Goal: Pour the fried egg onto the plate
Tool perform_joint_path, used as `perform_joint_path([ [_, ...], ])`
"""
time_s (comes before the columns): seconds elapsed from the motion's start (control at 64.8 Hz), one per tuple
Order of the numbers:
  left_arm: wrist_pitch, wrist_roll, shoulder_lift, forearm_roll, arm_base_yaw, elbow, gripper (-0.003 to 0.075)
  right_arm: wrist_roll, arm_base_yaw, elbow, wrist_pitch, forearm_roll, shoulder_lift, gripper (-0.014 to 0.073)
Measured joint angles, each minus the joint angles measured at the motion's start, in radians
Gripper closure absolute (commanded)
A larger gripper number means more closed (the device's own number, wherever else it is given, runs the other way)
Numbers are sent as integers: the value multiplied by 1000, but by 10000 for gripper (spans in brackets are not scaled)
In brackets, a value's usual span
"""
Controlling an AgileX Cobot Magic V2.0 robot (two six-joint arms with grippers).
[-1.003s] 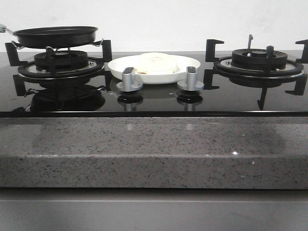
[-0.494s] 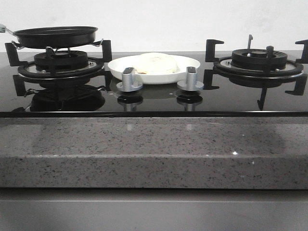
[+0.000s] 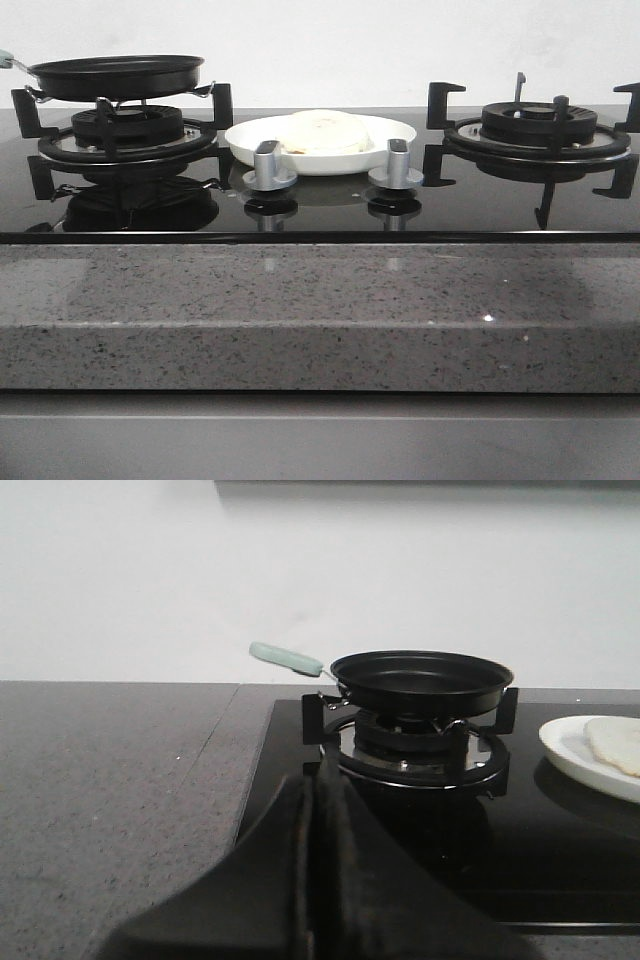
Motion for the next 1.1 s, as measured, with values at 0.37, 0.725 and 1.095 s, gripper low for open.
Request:
perform_joint_path([
  [0.37,-13,0,-8,-22,5,58,739,0,0,0,0,0,0,661],
  [0.725,-13,0,-8,-24,5,58,739,0,0,0,0,0,0,661],
  [1.095,-13,0,-8,-24,5,58,739,0,0,0,0,0,0,661],
])
